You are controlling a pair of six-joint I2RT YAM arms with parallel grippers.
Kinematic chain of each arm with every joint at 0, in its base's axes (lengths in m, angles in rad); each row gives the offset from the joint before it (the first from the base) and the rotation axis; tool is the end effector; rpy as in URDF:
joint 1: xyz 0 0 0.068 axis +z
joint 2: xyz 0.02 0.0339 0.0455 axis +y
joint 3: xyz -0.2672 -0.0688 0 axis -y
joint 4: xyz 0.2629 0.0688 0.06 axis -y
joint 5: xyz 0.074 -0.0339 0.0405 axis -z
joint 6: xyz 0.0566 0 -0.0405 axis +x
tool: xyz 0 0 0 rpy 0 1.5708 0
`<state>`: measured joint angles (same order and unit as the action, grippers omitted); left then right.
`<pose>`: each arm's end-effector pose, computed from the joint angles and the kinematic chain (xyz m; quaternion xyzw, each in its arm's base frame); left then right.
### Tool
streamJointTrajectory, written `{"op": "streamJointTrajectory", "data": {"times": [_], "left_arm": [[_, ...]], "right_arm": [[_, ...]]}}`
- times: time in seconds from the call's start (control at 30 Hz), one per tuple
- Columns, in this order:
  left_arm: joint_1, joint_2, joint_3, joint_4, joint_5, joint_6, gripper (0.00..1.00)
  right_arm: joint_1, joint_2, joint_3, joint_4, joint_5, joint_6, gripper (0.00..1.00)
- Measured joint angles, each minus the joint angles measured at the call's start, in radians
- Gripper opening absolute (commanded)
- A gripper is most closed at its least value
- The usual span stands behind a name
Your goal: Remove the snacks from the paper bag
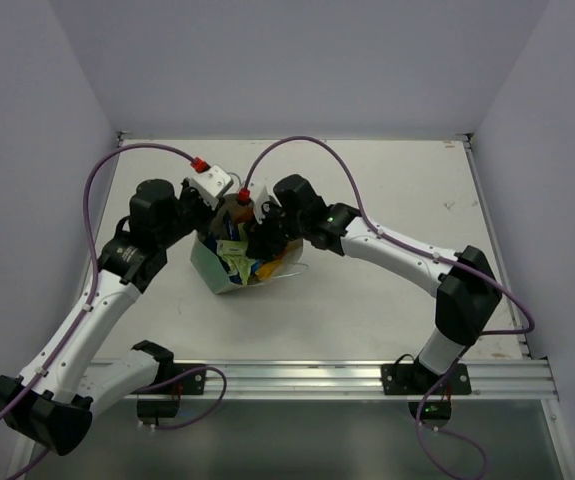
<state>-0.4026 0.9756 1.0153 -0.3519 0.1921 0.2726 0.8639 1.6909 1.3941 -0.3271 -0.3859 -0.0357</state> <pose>0.2293 -0.1094 0.3653 0.3198 0.7406 -0.1154 0.5796 0.2589 0.3359 0.2854 -0.4585 0.7486 0.3363 0.3410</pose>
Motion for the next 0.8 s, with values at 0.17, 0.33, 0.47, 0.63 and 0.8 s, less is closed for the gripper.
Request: {"op": "streamJointTrajectory", "data": {"times": [0.17, 0.33, 0.47, 0.63, 0.8], "left_arm": [[0.000, 0.002, -0.006, 0.010, -0.013, -0.004, 0.00], [0.000, 0.002, -0.016, 0.024, -0.030, -0.005, 0.00], [0.000, 0.002, -0.016, 0.032, -0.053, -0.009, 0.00], [0.000, 0.006, -0.018, 0.045, -0.109, -0.006, 0.00], [0.000, 0.041, -0.018, 0.081, -0.152, 0.031, 0.00]], "right_arm": [[0.001, -0.011, -0.002, -0.010, 0.000, 0.004, 0.04], [0.001, -0.082, -0.002, -0.031, 0.003, 0.008, 0.00], [0.002, -0.183, 0.011, -0.053, 0.029, 0.008, 0.00], [-0.008, -0.340, 0.035, -0.069, 0.126, -0.004, 0.00], [-0.121, -0.452, 0.064, -0.079, 0.222, 0.008, 0.00]]}}
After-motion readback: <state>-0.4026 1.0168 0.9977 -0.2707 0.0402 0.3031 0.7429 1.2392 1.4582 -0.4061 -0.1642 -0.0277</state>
